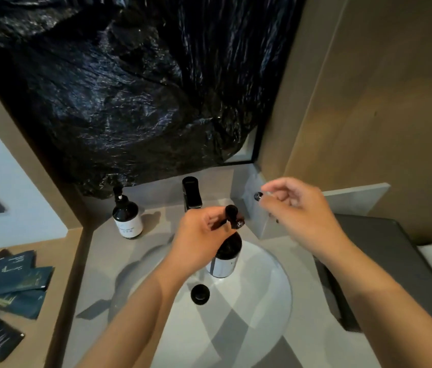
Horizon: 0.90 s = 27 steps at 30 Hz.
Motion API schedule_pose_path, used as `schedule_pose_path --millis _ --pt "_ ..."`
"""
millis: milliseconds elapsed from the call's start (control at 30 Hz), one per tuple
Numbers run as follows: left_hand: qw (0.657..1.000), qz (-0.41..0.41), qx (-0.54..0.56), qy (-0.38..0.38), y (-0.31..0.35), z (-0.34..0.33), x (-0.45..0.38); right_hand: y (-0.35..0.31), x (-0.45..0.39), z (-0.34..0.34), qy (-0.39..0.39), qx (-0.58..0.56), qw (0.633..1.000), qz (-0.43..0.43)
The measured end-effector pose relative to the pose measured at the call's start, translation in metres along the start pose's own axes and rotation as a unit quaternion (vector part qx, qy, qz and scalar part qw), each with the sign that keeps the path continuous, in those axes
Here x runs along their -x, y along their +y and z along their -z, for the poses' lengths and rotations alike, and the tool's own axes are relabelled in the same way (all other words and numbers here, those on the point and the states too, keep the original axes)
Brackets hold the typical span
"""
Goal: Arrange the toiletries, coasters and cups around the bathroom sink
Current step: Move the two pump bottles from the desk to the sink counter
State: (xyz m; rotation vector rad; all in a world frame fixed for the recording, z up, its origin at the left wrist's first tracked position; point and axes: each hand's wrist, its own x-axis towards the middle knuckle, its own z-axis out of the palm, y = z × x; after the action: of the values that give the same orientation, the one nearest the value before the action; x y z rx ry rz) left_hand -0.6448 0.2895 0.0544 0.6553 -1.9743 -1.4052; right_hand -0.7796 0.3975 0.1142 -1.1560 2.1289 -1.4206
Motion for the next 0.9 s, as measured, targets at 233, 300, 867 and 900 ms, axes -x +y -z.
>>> schedule_pose_path --millis 233,300,867,900 --pt "0.997 -0.013 -0.077 0.028 -0.025 -0.01 -0.034 -0.009 -0.046 -0.026 -0.106 0.244 0.964 0.008" --pt "0.996 -0.012 -0.081 0.018 -0.034 -0.011 -0.043 -0.004 -0.056 -0.035 -0.12 0.26 0.958 0.005" --pt "0.985 0.079 -0.002 0.151 -0.099 -0.042 -0.035 0.043 -0.134 -0.05 -0.112 0.271 0.95 -0.109" --pt "0.985 0.084 0.005 0.153 -0.103 -0.047 -0.034 0.047 -0.137 -0.053 -0.108 0.268 0.95 -0.114"
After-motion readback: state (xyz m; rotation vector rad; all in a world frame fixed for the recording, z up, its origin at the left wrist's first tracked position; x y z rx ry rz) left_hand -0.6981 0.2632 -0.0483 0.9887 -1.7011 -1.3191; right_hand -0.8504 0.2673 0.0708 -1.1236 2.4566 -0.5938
